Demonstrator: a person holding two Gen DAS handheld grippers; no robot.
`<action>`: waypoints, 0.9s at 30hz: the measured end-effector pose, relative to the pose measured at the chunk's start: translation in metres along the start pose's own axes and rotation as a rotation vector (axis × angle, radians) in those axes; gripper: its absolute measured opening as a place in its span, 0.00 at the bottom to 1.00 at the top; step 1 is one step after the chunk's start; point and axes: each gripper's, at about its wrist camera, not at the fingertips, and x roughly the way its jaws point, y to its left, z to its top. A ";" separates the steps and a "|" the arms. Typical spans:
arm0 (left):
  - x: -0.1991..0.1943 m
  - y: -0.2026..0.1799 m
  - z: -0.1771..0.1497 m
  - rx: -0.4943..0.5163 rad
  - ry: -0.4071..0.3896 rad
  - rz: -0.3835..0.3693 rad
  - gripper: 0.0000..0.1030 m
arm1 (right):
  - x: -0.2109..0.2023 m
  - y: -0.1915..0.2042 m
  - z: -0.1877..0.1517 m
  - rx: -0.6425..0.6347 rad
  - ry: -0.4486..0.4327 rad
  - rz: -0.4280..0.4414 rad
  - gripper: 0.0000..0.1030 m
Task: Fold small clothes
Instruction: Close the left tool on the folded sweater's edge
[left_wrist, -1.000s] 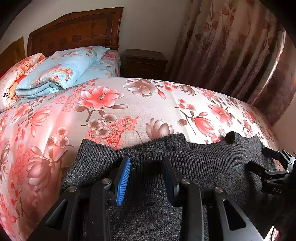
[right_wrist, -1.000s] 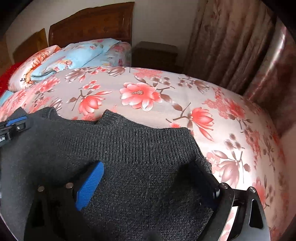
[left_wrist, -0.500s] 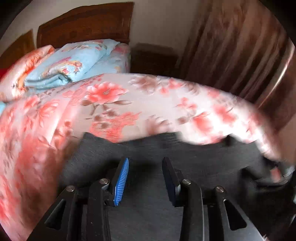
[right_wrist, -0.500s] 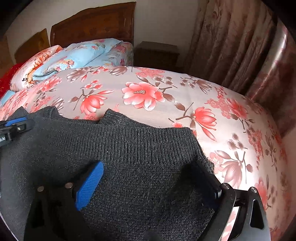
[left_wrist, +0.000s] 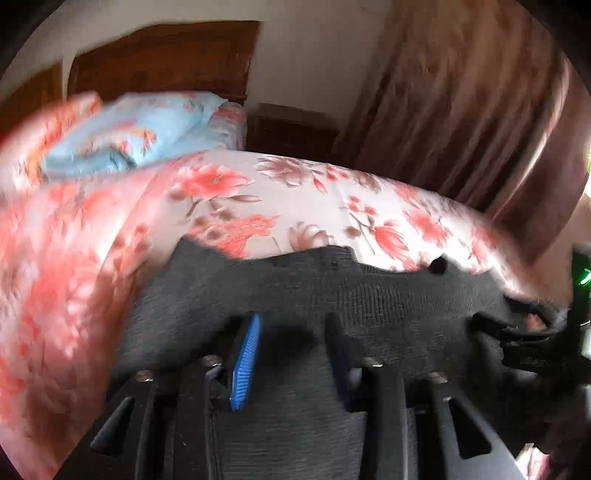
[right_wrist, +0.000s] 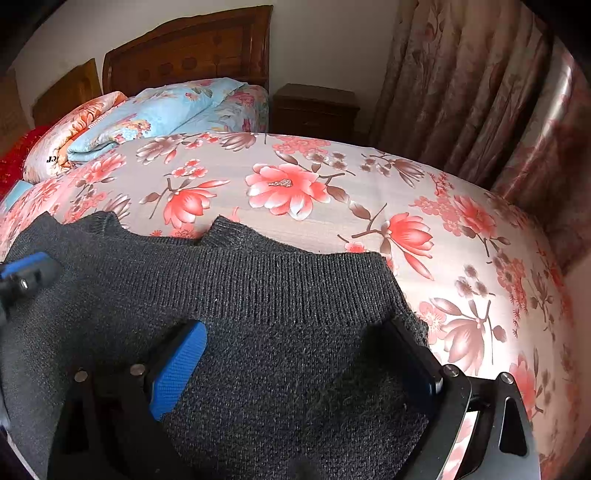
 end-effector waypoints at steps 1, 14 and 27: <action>-0.005 0.018 -0.002 -0.065 -0.017 -0.093 0.27 | 0.000 0.000 0.000 0.002 -0.001 0.004 1.00; -0.003 0.011 -0.004 -0.047 -0.017 -0.091 0.25 | -0.057 0.077 -0.036 -0.117 -0.117 0.188 1.00; -0.003 0.013 -0.004 -0.052 -0.024 -0.096 0.25 | -0.066 0.019 -0.076 -0.136 -0.099 0.134 1.00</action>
